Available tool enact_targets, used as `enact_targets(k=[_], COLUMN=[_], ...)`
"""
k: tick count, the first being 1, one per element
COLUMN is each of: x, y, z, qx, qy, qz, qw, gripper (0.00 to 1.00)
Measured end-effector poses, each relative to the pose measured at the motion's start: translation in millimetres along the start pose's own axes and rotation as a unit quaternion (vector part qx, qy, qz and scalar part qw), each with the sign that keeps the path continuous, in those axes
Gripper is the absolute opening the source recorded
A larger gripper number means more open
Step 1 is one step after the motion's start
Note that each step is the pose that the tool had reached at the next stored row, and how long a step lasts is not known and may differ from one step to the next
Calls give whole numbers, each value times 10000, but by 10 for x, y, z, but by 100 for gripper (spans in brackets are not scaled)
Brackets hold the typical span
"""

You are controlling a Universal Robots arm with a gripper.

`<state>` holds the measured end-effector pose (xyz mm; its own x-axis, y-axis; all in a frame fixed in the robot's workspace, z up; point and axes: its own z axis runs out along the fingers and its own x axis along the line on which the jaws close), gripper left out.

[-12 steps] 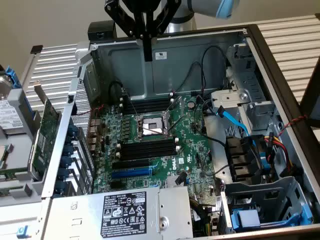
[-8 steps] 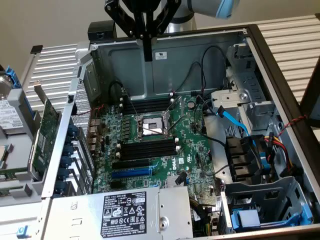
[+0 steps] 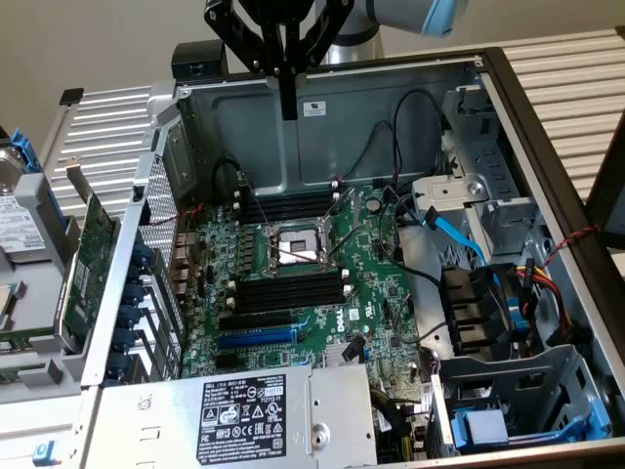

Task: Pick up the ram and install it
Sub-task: 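Reach for the ram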

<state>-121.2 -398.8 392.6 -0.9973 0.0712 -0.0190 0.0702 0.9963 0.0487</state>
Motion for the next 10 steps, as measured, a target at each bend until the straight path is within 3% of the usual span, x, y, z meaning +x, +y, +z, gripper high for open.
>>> enact_targets(k=[4,10], x=[12,115], y=[-1,-8], z=[-1,-2], qx=[1,0], qy=[1,0], qz=[0,0], qw=[10000,10000], gripper=[10,10])
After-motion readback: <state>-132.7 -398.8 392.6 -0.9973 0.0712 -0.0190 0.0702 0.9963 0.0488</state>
